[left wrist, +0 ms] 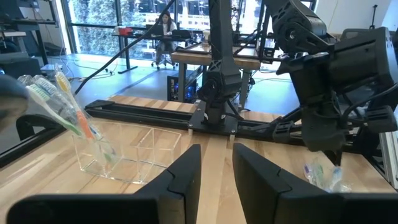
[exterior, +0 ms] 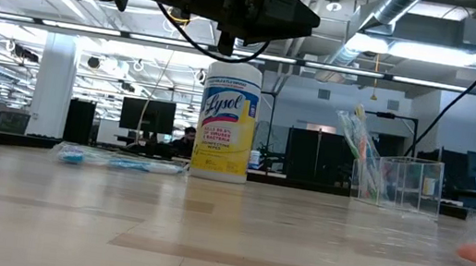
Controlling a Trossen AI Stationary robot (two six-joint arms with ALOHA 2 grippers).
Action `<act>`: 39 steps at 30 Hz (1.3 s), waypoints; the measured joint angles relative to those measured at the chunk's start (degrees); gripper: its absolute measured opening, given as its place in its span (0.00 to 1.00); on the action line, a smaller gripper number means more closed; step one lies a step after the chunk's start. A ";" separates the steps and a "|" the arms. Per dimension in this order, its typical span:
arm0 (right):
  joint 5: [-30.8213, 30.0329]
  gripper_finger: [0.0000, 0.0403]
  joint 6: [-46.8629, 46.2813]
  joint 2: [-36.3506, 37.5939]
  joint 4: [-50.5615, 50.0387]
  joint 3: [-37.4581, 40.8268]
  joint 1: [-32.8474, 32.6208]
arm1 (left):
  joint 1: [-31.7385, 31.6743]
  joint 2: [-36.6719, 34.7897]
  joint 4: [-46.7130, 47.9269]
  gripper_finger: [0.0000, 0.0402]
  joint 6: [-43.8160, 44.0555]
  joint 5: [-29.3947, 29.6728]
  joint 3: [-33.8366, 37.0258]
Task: Pick & Place toothbrushing station
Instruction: Put the bottom blue toothbrush into the transparent organizer
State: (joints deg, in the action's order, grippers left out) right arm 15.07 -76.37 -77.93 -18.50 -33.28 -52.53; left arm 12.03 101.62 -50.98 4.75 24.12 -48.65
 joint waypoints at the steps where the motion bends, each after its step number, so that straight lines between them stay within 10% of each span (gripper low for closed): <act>1: 0.00 0.01 0.31 0.00 -0.58 0.00 0.00 | 0.00 0.00 0.00 0.22 -0.01 0.00 0.00; 21: -9.54 0.00 13.49 0.04 -28.03 -19.80 1.64 | 0.00 0.00 0.00 0.22 0.00 0.00 -0.01; 39: -15.37 0.00 35.55 0.05 -26.30 -27.02 12.70 | 0.09 0.00 -0.48 0.22 -7.30 -8.19 0.00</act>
State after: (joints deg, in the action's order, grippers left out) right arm -0.30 -40.81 -77.88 -44.80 -60.29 -39.83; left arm 12.12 101.62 -51.46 -2.54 15.93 -48.65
